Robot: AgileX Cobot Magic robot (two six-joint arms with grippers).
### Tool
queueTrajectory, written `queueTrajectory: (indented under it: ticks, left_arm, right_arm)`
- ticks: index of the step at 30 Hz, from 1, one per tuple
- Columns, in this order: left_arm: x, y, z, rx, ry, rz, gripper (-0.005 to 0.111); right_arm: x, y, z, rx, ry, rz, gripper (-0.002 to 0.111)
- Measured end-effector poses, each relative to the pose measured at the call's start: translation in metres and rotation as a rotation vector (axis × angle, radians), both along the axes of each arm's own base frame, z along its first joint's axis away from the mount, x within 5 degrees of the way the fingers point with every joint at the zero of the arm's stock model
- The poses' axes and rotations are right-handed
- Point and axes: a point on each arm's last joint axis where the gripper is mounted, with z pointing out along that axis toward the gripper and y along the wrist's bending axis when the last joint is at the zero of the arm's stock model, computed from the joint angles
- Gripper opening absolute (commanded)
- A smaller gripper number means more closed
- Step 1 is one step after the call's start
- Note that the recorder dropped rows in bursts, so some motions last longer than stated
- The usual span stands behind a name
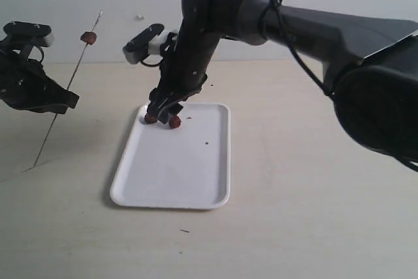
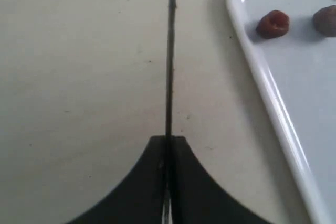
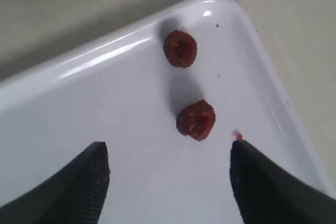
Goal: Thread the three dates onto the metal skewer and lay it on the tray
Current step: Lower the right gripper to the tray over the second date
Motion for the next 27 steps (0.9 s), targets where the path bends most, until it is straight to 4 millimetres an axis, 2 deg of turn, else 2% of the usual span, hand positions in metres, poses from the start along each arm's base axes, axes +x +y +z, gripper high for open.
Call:
queueTrajectory:
  ticks: [4,10,15,24,27]
  left_arm:
    - [0.001,0.003,0.001,-0.002,-0.002,0.011,0.000]
    - [0.003,0.003,0.005,-0.006,-0.007,0.009,0.000]
    - [0.004,0.002,0.006,-0.008,-0.007,0.009,0.000]
    - [0.002,0.002,0.005,-0.011,0.009,0.002,0.000]
    - [0.002,0.002,0.005,-0.011,0.013,0.001,0.000]
  right_arm:
    - [0.003,0.004,-0.022,-0.041,-0.012,-0.020,0.063]
    - [0.008,0.003,-0.037,-0.070,-0.034,-0.040,0.063]
    - [0.011,0.004,-0.034,-0.045,-0.050,-0.080,0.062]
    - [0.017,0.007,-0.014,-0.047,-0.001,-0.143,0.062]
    - [0.020,0.008,-0.018,-0.058,0.013,-0.160,0.062]
